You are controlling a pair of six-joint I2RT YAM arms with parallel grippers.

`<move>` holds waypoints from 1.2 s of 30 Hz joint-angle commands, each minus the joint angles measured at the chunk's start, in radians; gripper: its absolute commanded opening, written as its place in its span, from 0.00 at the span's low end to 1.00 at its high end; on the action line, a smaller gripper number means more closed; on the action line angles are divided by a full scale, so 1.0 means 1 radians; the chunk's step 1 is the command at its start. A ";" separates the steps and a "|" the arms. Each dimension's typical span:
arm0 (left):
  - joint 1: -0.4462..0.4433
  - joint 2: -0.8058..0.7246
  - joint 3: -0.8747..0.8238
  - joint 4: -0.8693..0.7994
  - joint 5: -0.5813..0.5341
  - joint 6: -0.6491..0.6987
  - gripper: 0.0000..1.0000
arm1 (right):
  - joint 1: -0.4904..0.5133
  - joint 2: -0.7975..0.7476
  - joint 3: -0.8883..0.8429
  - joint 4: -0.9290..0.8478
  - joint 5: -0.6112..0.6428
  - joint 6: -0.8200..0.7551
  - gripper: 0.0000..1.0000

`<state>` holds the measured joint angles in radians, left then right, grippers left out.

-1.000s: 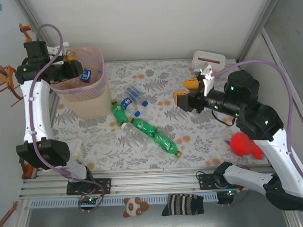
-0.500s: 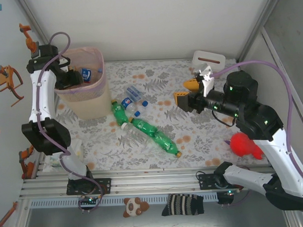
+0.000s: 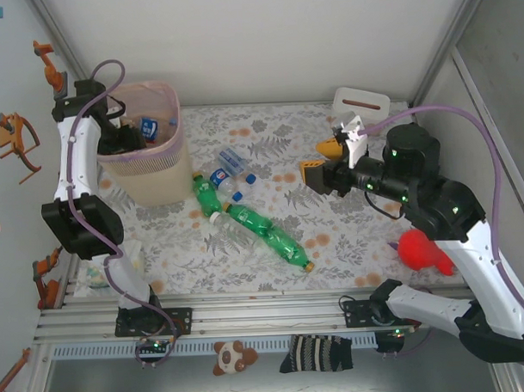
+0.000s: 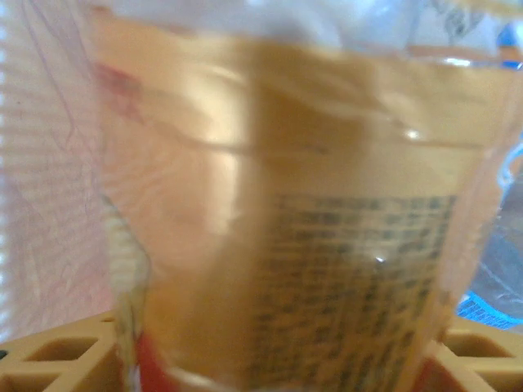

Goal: Put the plastic bottles in the bin

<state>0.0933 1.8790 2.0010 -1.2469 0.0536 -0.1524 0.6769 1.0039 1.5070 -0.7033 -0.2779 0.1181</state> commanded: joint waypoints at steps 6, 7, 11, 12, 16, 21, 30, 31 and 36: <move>-0.003 -0.028 0.063 -0.039 0.016 -0.006 0.74 | -0.004 0.001 -0.009 0.008 0.016 -0.009 0.62; -0.003 -0.033 0.067 -0.040 0.020 -0.007 0.75 | -0.004 0.002 -0.010 0.008 0.017 -0.007 0.62; -0.003 -0.057 0.088 -0.043 0.049 -0.012 0.75 | -0.004 0.002 -0.017 0.006 0.023 -0.006 0.62; -0.003 -0.063 0.093 -0.043 0.062 -0.012 0.75 | -0.003 0.003 -0.020 0.006 0.024 -0.006 0.62; -0.003 -0.095 0.115 -0.043 0.117 -0.018 0.75 | -0.004 0.015 -0.026 0.001 0.023 -0.004 0.62; -0.006 -0.150 0.135 -0.035 0.190 -0.028 0.74 | -0.004 0.045 -0.025 -0.026 0.017 -0.004 0.61; -0.018 -0.306 0.042 0.071 0.343 -0.096 0.73 | -0.002 0.144 -0.018 -0.094 0.016 0.026 0.57; -0.021 -0.326 0.021 0.087 0.356 -0.103 0.73 | -0.002 0.161 -0.016 -0.104 0.019 0.026 0.57; -0.039 -0.448 -0.115 0.181 0.411 -0.154 0.73 | 0.000 0.247 -0.013 -0.141 0.045 0.031 0.54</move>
<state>0.0639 1.4845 1.9446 -1.1355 0.3954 -0.2535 0.6769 1.2224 1.4895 -0.8093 -0.2600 0.1349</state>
